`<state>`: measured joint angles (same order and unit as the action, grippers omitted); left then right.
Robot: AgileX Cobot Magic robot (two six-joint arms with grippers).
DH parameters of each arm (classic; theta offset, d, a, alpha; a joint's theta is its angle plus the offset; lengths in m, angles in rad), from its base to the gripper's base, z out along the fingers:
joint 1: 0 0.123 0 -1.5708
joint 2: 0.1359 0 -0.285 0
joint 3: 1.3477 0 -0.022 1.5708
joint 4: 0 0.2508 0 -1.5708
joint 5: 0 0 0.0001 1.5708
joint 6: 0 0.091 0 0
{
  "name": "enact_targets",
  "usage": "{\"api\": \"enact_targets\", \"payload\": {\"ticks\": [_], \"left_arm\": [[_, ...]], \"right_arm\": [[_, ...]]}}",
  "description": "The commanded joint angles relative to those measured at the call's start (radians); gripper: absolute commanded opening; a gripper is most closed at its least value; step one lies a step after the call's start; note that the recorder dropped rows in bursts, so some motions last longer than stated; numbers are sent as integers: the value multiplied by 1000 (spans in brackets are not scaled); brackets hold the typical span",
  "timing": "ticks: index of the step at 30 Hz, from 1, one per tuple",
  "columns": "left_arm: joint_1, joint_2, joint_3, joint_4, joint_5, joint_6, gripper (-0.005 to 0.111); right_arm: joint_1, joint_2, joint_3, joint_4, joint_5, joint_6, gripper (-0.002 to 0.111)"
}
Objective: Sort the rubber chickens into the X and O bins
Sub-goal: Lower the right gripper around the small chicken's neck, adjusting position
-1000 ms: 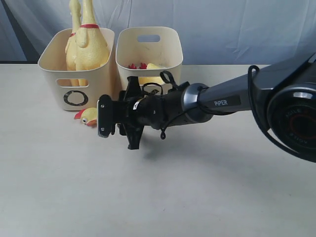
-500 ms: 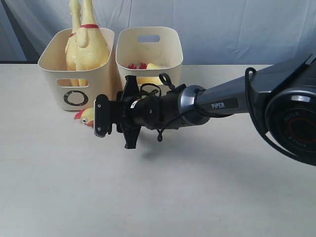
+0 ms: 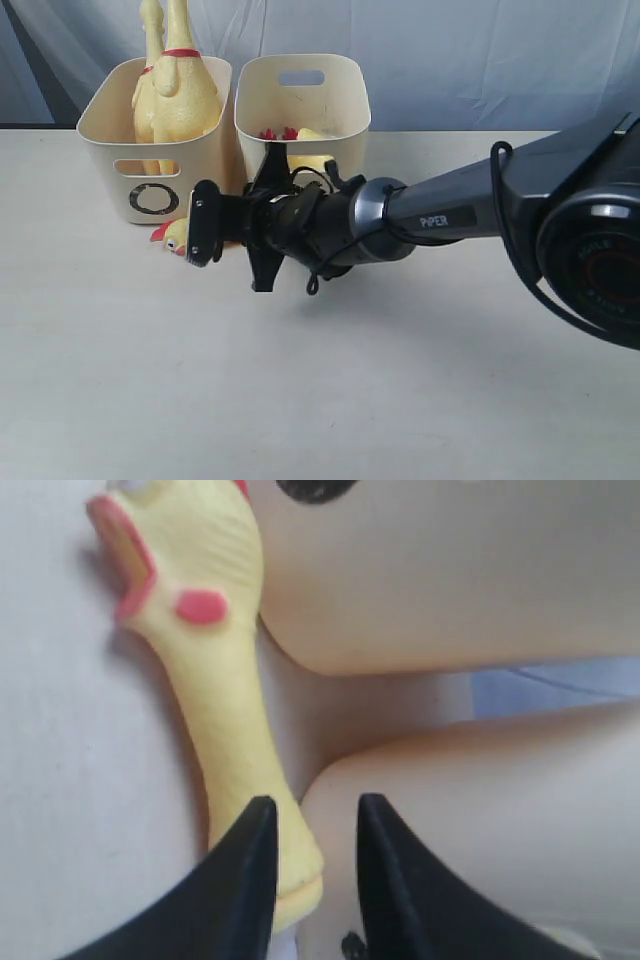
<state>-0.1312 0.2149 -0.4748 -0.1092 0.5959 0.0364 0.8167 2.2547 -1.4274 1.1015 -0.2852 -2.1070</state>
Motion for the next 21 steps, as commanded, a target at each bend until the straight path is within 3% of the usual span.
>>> {"api": "enact_targets", "payload": {"ticks": [1, 7, 21], "left_arm": [[-1, -6, 3, -3, -9, 1, 25], [-1, -6, 3, -1, -9, 1, 25], [-1, -6, 3, 22, 69, 1, 25]], "right_arm": [[46, -15, -2, 44, -66, -6, 26], [52, -14, -2, 117, -106, -6, 26], [52, -14, -2, -31, -106, -1, 26]]}}
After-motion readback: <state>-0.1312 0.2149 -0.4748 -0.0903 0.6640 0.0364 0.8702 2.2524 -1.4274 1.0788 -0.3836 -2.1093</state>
